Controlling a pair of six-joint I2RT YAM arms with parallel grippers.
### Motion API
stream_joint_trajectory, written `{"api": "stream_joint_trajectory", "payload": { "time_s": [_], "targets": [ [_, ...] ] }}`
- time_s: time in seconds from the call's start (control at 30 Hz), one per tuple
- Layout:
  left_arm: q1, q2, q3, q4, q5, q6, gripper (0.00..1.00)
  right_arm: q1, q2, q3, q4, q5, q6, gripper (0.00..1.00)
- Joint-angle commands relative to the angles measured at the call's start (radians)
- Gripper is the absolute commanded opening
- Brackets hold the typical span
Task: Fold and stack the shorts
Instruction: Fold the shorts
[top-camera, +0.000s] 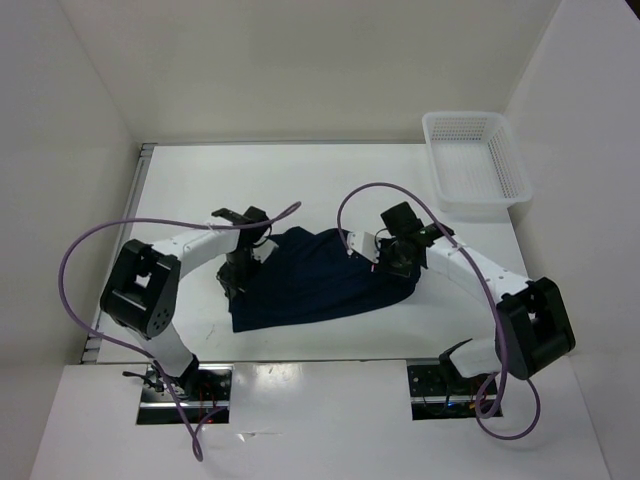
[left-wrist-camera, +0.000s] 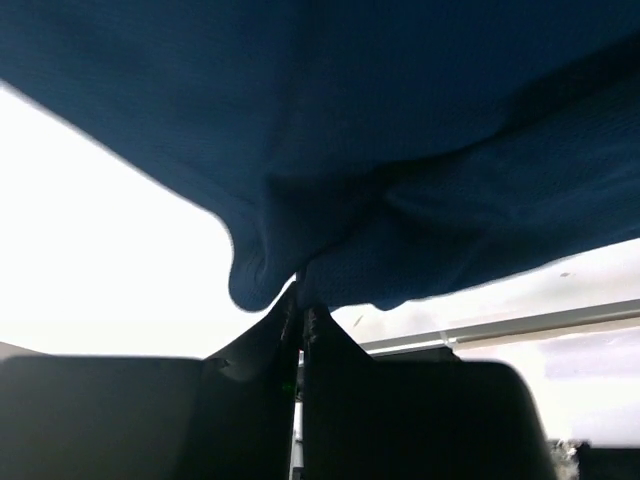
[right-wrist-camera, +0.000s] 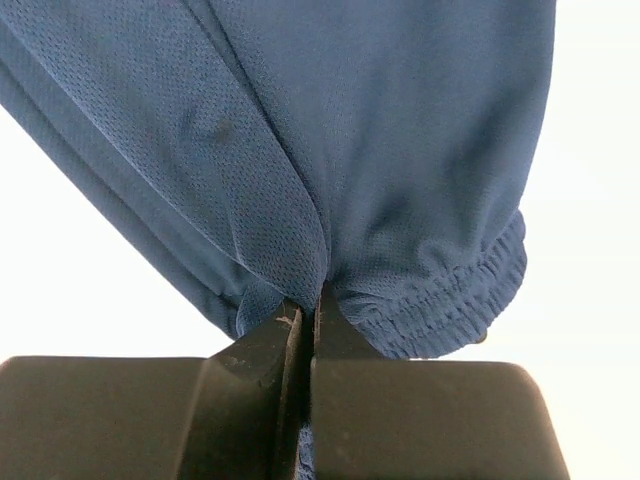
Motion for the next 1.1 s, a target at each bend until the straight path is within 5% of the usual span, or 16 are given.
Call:
{"api": "stream_joint_trajectory", "payload": {
  "time_s": [0.0, 0.2, 0.33, 0.47, 0.7, 1.07],
  "targets": [
    [0.046, -0.043, 0.086, -0.034, -0.025, 0.003, 0.0, -0.007, -0.035, 0.061, 0.041, 0.0, 0.03, 0.0],
    [0.196, 0.003, 0.342, -0.009, -0.071, 0.003, 0.0, -0.055, 0.011, 0.161, 0.201, 0.016, 0.113, 0.0],
    [0.308, 0.081, 0.691, 0.06, -0.083, 0.003, 0.0, -0.116, 0.062, 0.214, 0.446, 0.186, 0.232, 0.0],
    [0.351, 0.091, 0.841, 0.115, -0.051, 0.003, 0.0, -0.141, 0.08, 0.244, 0.531, 0.236, 0.272, 0.0],
    [0.247, -0.053, 0.608, 0.18, -0.091, 0.003, 0.0, -0.141, 0.019, 0.155, 0.586, 0.283, 0.263, 0.0],
    [0.201, -0.214, 0.34, -0.127, 0.009, 0.003, 0.0, -0.141, -0.11, 0.069, 0.329, 0.064, 0.03, 0.0]
  ]
}}
